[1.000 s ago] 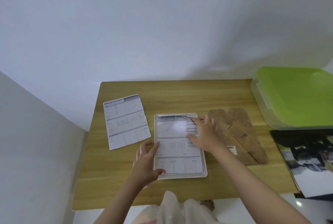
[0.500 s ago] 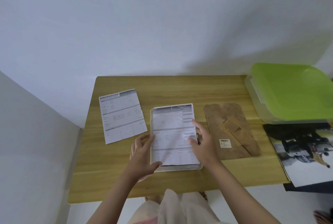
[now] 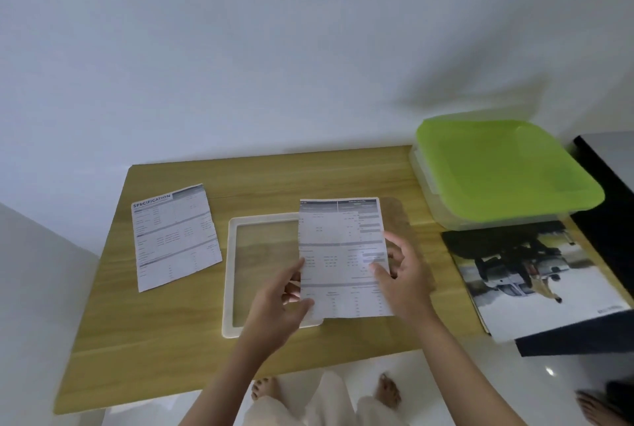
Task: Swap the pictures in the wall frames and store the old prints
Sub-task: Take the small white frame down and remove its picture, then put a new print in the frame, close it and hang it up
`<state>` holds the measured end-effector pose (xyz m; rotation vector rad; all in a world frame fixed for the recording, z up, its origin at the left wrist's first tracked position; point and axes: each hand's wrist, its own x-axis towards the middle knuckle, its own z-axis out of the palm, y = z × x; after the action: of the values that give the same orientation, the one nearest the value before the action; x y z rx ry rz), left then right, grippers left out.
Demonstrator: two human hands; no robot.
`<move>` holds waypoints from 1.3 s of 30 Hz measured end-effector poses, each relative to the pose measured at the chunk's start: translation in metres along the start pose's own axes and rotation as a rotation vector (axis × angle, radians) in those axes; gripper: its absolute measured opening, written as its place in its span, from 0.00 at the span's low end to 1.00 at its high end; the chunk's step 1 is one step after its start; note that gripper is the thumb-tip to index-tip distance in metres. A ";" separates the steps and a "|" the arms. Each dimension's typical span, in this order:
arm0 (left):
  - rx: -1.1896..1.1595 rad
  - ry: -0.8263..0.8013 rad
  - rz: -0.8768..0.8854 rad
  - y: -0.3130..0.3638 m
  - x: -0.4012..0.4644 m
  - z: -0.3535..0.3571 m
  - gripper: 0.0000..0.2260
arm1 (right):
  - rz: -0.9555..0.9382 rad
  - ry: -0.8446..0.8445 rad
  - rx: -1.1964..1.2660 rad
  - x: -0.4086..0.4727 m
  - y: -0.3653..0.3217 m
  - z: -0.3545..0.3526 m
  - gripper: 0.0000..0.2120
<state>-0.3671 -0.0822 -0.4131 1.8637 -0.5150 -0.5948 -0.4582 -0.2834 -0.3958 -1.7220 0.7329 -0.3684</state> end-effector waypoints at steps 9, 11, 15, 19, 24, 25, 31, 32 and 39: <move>0.058 -0.284 0.005 0.052 0.008 0.175 0.34 | 0.112 0.268 -0.086 -0.024 0.069 -0.176 0.14; 0.066 -0.294 -0.012 0.058 0.010 0.208 0.35 | 0.136 0.267 -0.107 -0.023 0.084 -0.205 0.13; 0.115 -0.250 -0.047 0.067 0.019 0.258 0.33 | 0.127 0.231 -0.157 -0.004 0.109 -0.246 0.13; 0.184 -0.201 -0.069 0.073 0.030 0.285 0.32 | 0.092 0.148 -0.255 0.025 0.128 -0.265 0.15; 0.293 -0.172 -0.094 0.076 0.045 0.304 0.34 | -0.015 0.104 -0.424 0.054 0.139 -0.273 0.15; 0.313 -0.168 -0.097 0.077 0.047 0.306 0.34 | -0.028 0.100 -0.438 0.056 0.141 -0.274 0.15; 0.403 -0.162 -0.086 0.072 0.045 0.312 0.33 | -0.100 0.107 -0.519 0.054 0.162 -0.273 0.17; 0.415 -0.166 -0.085 0.071 0.045 0.313 0.34 | -0.119 0.114 -0.530 0.053 0.165 -0.273 0.17; 0.449 -0.180 -0.077 0.070 0.047 0.311 0.34 | -0.177 0.182 -0.556 0.051 0.167 -0.268 0.17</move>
<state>-0.5276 -0.3590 -0.4527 2.2728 -0.7446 -0.7487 -0.6254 -0.5409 -0.4861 -2.3091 0.8720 -0.4782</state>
